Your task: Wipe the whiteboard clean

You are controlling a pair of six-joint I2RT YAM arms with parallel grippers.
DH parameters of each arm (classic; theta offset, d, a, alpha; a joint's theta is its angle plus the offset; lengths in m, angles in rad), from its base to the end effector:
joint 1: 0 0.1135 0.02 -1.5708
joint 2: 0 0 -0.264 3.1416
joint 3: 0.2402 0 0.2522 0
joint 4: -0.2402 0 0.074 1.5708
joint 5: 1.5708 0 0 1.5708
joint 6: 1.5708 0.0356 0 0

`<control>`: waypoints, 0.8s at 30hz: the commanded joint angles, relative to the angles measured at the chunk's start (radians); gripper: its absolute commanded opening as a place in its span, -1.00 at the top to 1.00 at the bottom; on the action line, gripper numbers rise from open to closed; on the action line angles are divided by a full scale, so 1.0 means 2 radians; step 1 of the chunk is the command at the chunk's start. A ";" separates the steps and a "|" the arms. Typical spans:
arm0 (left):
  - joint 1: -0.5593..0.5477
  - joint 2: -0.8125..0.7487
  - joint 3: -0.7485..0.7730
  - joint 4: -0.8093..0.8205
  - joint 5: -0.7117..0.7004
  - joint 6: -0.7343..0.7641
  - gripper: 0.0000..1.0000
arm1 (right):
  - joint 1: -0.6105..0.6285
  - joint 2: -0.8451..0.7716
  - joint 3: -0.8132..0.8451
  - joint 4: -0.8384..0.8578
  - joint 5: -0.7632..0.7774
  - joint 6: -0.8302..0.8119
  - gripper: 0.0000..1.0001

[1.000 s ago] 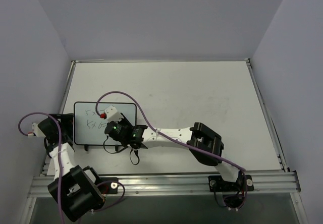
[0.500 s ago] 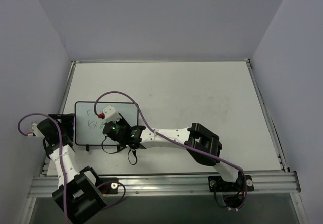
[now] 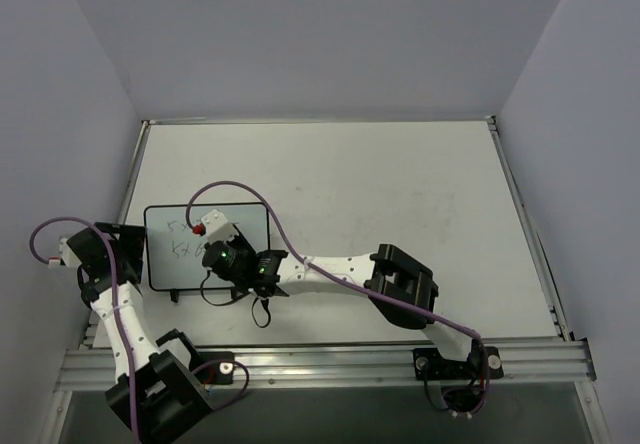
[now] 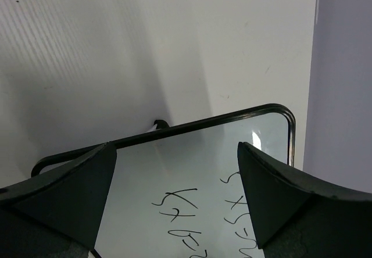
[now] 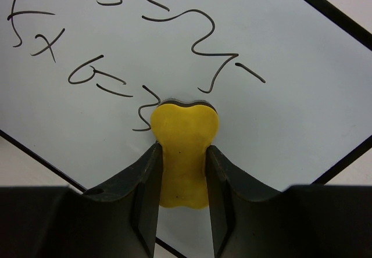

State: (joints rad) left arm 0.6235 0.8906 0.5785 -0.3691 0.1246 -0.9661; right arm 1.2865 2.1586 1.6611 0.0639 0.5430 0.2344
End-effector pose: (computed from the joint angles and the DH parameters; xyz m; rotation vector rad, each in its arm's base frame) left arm 0.1572 0.1076 0.2318 -1.5693 1.6345 -0.3232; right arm 0.1593 0.4797 0.2251 -0.6745 1.8478 0.4623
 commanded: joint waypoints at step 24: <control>-0.001 0.003 0.356 -0.164 0.052 0.083 -0.88 | -0.033 0.037 0.083 -0.059 0.051 -0.021 0.95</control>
State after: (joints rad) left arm 0.6235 0.8989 1.1934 -0.6708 0.1707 -0.8371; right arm 1.2453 2.2234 1.7943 -0.0181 0.5762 0.2111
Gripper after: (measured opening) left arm 0.941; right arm 0.286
